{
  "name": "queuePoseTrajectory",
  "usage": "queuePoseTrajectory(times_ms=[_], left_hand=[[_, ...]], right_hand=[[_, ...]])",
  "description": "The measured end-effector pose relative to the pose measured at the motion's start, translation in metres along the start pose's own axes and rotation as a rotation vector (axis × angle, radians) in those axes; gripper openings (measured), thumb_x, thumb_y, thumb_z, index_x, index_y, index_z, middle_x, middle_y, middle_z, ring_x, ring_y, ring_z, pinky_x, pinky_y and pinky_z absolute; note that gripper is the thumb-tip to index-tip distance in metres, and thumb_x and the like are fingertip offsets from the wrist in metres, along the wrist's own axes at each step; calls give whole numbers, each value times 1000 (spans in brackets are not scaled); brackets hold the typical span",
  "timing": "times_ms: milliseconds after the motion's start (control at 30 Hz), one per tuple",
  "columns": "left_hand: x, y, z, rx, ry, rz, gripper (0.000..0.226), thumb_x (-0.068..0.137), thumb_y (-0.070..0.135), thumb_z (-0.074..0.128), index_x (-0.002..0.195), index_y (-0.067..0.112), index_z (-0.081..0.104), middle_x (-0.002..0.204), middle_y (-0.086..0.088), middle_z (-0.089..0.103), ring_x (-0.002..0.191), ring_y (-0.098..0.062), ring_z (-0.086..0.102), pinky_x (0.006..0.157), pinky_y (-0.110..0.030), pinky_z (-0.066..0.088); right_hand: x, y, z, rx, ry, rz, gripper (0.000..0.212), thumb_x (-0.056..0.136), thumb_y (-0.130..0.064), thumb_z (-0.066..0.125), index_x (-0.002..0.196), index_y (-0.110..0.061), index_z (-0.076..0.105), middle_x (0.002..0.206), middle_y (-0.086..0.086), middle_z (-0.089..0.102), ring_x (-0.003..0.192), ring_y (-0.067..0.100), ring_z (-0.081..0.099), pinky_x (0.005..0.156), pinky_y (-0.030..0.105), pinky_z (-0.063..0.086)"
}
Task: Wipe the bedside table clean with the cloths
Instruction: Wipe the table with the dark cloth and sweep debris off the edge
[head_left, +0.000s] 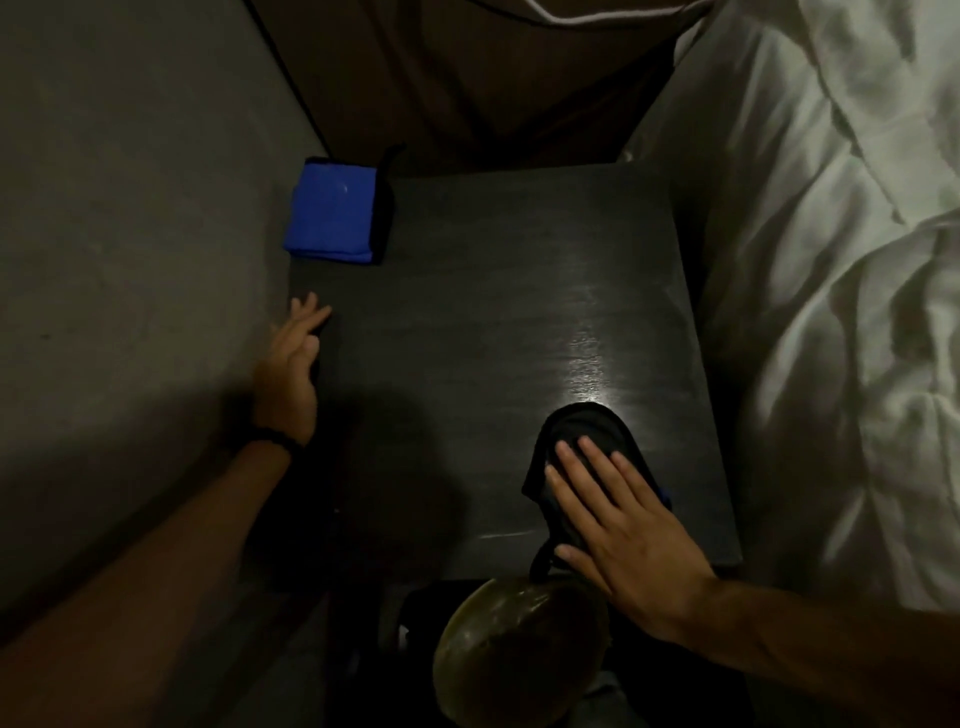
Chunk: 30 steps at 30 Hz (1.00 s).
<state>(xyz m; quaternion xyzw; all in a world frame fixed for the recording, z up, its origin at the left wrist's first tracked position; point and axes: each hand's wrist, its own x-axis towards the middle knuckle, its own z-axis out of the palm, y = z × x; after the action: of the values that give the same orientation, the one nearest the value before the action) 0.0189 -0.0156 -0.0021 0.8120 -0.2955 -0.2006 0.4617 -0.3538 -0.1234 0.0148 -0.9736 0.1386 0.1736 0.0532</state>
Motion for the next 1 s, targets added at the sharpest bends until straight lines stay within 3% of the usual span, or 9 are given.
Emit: queuePoseTrajectory(times_ms=[100, 200, 300, 667, 833, 1000], left_hand=[[-2, -6, 1, 88, -5, 87, 51, 97, 30, 26, 132, 5, 53, 151, -8, 37, 144, -20, 26, 119, -43, 16], [-3, -10, 2, 141, 10, 120, 58, 95, 41, 26, 130, 4, 55, 150, -9, 38, 143, -22, 27, 118, -48, 16], [-2, -14, 2, 158, 25, 142, 57, 95, 38, 26, 127, 2, 57, 149, -14, 40, 142, -25, 29, 116, -52, 19], [-1, -9, -3, 150, -10, 73, 60, 90, 43, 20, 131, 15, 54, 154, -6, 34, 144, -13, 22, 119, -47, 13], [1, -6, -1, 73, -13, 26, 58, 89, 35, 23, 129, 9, 56, 153, -8, 35, 143, -16, 23, 118, -49, 15], [3, -8, -2, 28, -14, -17, 57, 87, 38, 25, 127, 13, 57, 152, -6, 37, 143, -16, 25, 118, -47, 18]], right_hand=[[9, -9, -3, -12, -7, -24, 73, 100, -55, 21, 156, -9, 23, 165, 17, 14, 153, 36, 11, 117, 52, 18], [13, -14, -6, -28, -4, -35, 72, 99, -54, 22, 156, -9, 26, 165, 17, 17, 152, 36, 14, 117, 52, 19], [14, -16, -3, -35, -4, -50, 73, 100, -54, 22, 156, -8, 25, 165, 18, 17, 152, 37, 13, 117, 53, 19], [30, -39, 0, -20, 27, -96, 74, 99, -55, 26, 158, -10, 20, 167, 16, 12, 154, 35, 7, 119, 53, 16], [43, -57, -5, -25, 20, -129, 76, 100, -56, 28, 159, -12, 13, 167, 14, 6, 154, 35, 2, 121, 50, 12], [50, -61, -10, -27, -3, -150, 77, 99, -57, 32, 160, -13, 14, 167, 14, 6, 154, 35, 3, 123, 51, 15]])
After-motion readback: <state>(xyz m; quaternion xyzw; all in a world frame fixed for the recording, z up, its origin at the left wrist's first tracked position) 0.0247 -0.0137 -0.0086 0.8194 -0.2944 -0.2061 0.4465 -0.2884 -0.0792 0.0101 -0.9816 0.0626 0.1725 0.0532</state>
